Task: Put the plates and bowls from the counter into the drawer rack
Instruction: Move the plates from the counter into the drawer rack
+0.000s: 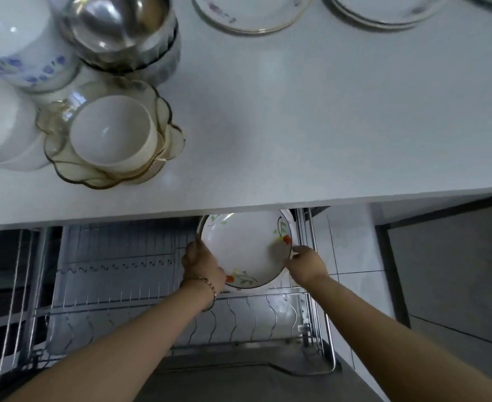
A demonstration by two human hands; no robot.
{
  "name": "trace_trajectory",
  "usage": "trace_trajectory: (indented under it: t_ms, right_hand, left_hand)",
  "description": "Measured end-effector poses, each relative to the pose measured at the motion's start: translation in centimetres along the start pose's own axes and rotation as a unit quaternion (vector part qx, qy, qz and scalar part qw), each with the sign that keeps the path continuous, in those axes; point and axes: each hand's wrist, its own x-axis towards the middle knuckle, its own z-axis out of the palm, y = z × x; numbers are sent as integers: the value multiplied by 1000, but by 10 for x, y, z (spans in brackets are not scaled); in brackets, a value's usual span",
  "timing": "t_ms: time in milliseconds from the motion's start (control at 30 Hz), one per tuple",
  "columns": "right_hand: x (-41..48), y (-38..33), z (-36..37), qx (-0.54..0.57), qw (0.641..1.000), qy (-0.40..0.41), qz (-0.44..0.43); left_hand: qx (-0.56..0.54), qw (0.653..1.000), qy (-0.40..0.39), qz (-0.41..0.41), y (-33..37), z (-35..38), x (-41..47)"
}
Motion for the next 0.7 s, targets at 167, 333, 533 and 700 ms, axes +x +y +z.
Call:
trace_trajectory:
  t_ms: [167, 333, 533, 700]
  right_hand:
    - [-29, 3, -66, -75, 990, -122, 16]
    - [-66, 11, -167, -73, 988, -136, -12]
    - [-83, 47, -312, -139, 985, -23, -101]
    - [-91, 58, -426, -190, 969, 54, -146]
  left_hand:
    - [53, 992, -105, 46, 39, -7, -50]
    - [62, 982, -138, 116, 133, 3, -115]
    - [82, 973, -76, 200, 265, 38, -180]
    - [10, 972, -83, 221, 369, 62, -222]
